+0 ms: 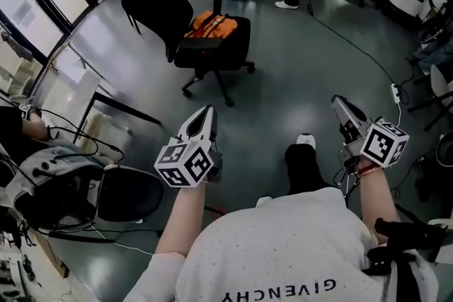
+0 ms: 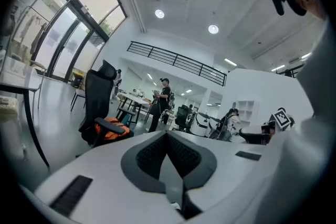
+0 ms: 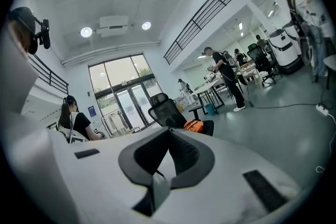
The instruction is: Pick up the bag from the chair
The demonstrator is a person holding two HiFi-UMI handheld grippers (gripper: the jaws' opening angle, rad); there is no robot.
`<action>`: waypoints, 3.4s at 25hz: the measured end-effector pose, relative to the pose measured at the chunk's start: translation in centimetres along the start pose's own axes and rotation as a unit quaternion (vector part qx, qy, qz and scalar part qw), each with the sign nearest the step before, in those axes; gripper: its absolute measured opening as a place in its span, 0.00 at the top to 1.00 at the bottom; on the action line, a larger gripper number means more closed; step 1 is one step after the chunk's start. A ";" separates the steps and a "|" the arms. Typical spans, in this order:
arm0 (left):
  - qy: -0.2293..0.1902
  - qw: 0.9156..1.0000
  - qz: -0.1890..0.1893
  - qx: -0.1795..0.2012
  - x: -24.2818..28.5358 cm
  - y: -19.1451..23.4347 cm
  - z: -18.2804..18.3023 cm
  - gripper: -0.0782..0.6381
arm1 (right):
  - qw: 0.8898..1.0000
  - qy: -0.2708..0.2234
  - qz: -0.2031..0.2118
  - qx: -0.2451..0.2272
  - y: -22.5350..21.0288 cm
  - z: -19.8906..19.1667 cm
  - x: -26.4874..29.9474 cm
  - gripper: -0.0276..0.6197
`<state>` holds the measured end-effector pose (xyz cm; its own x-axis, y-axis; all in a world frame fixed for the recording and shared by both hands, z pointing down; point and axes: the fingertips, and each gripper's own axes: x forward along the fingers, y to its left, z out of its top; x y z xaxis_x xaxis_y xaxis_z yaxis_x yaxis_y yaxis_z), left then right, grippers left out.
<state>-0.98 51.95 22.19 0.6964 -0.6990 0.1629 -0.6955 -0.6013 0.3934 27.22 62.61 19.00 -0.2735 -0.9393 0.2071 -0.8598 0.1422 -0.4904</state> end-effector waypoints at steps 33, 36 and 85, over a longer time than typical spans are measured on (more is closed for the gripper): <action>-0.042 0.996 0.077 -0.011 26.5 12.5 6.3 0.89 | 0.969 0.124 0.215 -0.001 -7.6 7.0 38.5 0.95; -0.062 0.993 0.096 -0.021 29.0 15.1 7.4 0.89 | 0.961 0.133 0.241 0.033 -7.6 6.7 43.2 0.95; 0.104 0.984 0.091 -0.111 51.6 61.7 7.3 0.89 | 0.860 0.460 0.194 -0.109 -7.6 -20.2 96.5 0.65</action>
<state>-9.27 -24.05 48.22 0.6004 -0.6798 0.4211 -0.7727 -0.3574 0.5247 -1.37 -22.75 59.84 -0.6965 -0.1787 0.6950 -0.6603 0.5387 -0.5232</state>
